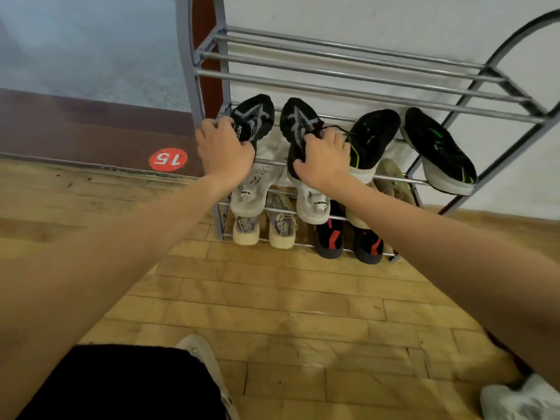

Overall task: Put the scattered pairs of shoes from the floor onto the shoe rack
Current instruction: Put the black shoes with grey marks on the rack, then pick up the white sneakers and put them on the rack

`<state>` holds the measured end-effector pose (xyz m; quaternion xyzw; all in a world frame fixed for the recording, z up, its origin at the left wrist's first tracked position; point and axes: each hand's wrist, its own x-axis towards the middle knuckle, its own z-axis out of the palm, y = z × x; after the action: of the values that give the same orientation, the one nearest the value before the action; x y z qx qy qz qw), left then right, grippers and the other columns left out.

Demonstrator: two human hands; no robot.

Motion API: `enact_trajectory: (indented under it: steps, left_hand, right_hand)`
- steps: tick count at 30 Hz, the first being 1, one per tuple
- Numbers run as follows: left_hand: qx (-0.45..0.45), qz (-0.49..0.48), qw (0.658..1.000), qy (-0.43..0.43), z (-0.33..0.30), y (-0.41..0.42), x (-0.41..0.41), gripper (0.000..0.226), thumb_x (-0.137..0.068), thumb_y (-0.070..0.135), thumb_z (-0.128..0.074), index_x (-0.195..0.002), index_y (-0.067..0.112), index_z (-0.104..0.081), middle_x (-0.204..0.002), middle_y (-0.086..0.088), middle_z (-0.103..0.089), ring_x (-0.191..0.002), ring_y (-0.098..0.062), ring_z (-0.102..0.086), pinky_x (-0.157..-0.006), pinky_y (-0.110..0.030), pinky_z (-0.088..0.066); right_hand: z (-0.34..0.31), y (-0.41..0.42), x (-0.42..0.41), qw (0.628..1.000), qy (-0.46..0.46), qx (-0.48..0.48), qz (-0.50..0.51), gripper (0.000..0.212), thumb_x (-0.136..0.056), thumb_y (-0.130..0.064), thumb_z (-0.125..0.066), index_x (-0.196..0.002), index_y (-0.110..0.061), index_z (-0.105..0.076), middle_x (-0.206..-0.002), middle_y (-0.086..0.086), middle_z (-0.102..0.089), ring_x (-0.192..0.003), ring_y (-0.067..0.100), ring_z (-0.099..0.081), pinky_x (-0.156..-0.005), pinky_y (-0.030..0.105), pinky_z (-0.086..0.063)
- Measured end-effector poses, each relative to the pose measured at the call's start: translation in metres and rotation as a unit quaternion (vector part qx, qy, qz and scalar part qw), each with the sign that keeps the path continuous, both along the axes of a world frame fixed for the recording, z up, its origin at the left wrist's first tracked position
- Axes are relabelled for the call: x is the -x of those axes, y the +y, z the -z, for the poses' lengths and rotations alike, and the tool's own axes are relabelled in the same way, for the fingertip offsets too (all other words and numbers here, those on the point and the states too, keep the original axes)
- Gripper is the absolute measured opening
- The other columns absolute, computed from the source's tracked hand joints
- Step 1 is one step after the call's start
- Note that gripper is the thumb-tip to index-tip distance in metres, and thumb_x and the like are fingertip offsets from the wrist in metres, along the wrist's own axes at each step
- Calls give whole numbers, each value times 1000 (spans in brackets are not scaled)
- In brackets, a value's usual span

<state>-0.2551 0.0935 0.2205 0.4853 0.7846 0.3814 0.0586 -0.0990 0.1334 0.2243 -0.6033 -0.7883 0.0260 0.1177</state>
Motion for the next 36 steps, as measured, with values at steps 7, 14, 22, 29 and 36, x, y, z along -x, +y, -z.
enact_trajectory:
  steps: [7,14,22,29,36]
  left_hand:
    - [-50,137,981,124,-5,-45,-47,37,-85,6,-56,-122,7,-51,-125,-14,-49,-117,-27,-45,-96,-31,-38]
    - [-5,310,946,92,17,-71,-167,29,-84,6,-53,-113,8,-53,-113,-10,-54,-105,-23,-53,-88,-33,-45]
    - [68,456,885,60,41,-81,-320,31,-86,8,-54,-117,7,-53,-116,-10,-53,-106,-25,-53,-91,-39,-47]
    - [163,527,831,72,100,-93,-439,33,-87,11,-58,-120,8,-53,-120,-8,-53,-110,-22,-52,-89,-29,-42]
    - [273,588,751,122,175,-107,-514,42,-85,16,-59,-124,9,-47,-124,-11,-50,-114,-27,-51,-89,-33,-41]
  right_hand:
    - [-7,-56,-79,998,41,-38,-43,43,-89,-25,-54,-127,-5,-50,-130,18,-45,-122,36,-41,-101,42,-36]
    - [22,-104,-217,991,65,47,105,42,-87,-27,-58,-122,-5,-50,-128,19,-46,-122,38,-42,-100,45,-40]
    - [47,-142,-389,947,76,152,272,45,-93,-20,-56,-129,4,-45,-132,25,-47,-124,40,-44,-104,47,-39]
    - [129,-187,-515,853,162,232,438,22,-86,-23,-59,-85,-3,-52,-89,16,-54,-88,36,-55,-67,35,-43]
    - [213,-242,-567,727,262,284,568,40,-89,-23,-54,-119,4,-53,-123,22,-56,-116,37,-51,-94,44,-45]
